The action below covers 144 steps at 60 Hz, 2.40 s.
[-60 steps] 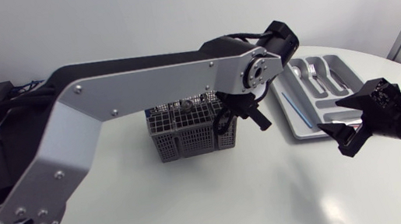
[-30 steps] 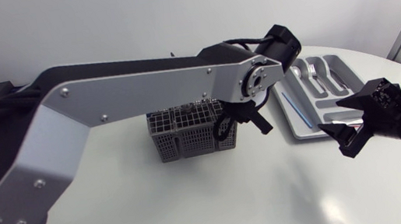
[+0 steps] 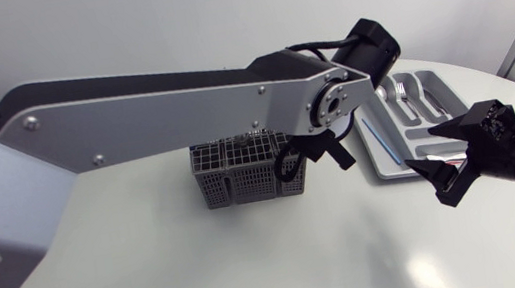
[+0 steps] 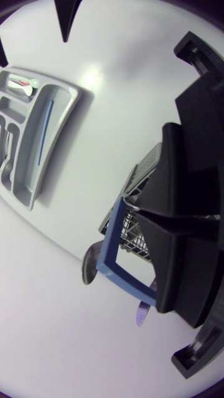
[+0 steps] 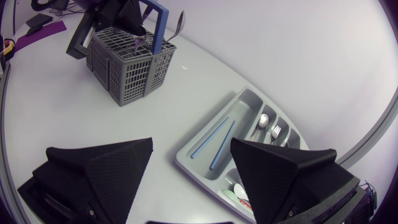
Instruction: Unload the cutlery basket into the drawer organizer.
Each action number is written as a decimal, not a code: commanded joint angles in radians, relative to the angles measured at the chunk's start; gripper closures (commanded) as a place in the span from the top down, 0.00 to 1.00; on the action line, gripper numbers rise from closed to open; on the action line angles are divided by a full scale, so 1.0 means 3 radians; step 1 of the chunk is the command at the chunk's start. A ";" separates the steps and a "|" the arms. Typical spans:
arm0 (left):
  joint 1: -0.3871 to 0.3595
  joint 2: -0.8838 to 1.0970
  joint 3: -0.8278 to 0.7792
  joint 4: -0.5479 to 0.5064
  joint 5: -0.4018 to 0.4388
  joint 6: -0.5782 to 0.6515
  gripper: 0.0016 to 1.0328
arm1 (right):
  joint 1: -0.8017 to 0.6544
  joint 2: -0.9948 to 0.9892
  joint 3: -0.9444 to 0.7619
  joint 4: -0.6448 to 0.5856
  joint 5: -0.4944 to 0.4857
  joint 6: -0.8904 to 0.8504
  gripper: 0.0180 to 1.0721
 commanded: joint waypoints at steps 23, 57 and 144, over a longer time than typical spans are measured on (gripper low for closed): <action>-0.0057 -0.0564 -0.0334 0.0298 -0.0214 0.0212 0.07 | 0.0422 -0.0302 -0.0061 -0.0037 -0.0008 0.0427 0.86; 0.0234 -0.1556 -0.0963 0.0707 0.0850 -0.0310 0.07 | 0.0938 -0.0768 -0.0077 0.0162 -0.0080 0.1123 0.85; 0.0546 -0.1137 -0.0687 0.0181 0.2578 -0.1026 0.07 | 0.2263 0.0189 0.0307 0.0863 0.1326 0.1204 0.14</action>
